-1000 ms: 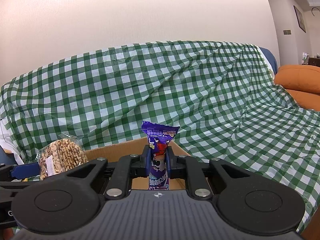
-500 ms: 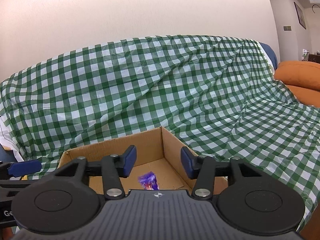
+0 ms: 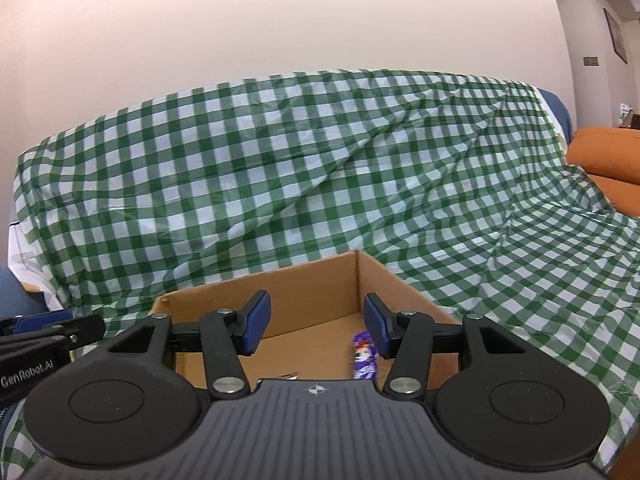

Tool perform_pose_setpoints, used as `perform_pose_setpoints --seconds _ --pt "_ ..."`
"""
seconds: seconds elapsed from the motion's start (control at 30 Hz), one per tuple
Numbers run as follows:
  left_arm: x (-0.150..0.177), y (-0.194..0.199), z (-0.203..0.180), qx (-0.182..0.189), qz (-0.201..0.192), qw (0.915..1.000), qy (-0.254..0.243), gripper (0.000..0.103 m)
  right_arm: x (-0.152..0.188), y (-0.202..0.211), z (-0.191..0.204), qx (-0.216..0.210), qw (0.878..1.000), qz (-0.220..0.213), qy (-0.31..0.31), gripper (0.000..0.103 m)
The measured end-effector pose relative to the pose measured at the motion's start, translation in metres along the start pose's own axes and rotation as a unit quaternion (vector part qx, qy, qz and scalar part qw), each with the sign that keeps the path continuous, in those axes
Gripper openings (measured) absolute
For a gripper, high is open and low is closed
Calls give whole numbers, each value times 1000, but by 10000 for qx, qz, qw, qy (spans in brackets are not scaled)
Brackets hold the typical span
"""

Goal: Organize snacks
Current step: 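Move both tools back to the remaining snacks beside the box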

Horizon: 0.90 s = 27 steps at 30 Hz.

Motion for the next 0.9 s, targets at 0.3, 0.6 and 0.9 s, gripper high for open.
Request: perform_pose_setpoints --seconds 0.3,0.6,0.9 --pt "-87 -31 72 -488 -73 9980 400 16 3 2 34 -489 9987 19 157 52" --pt "-98 -82 136 -916 105 9918 883 16 8 -1 44 -677 9974 167 173 39" --pt "-27 -100 250 -1327 859 9587 2365 16 12 4 73 -1205 9897 90 763 38"
Point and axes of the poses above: each gripper's, at about its wrist camera, not at the fingertips, and y roughly against the way its jaws point, z to its left, x to its underside, the point moved 2 cm from there along -y, roughly the way its jaws point, and after that the axes turned 1 degree about -y, right-handed, at the moved point
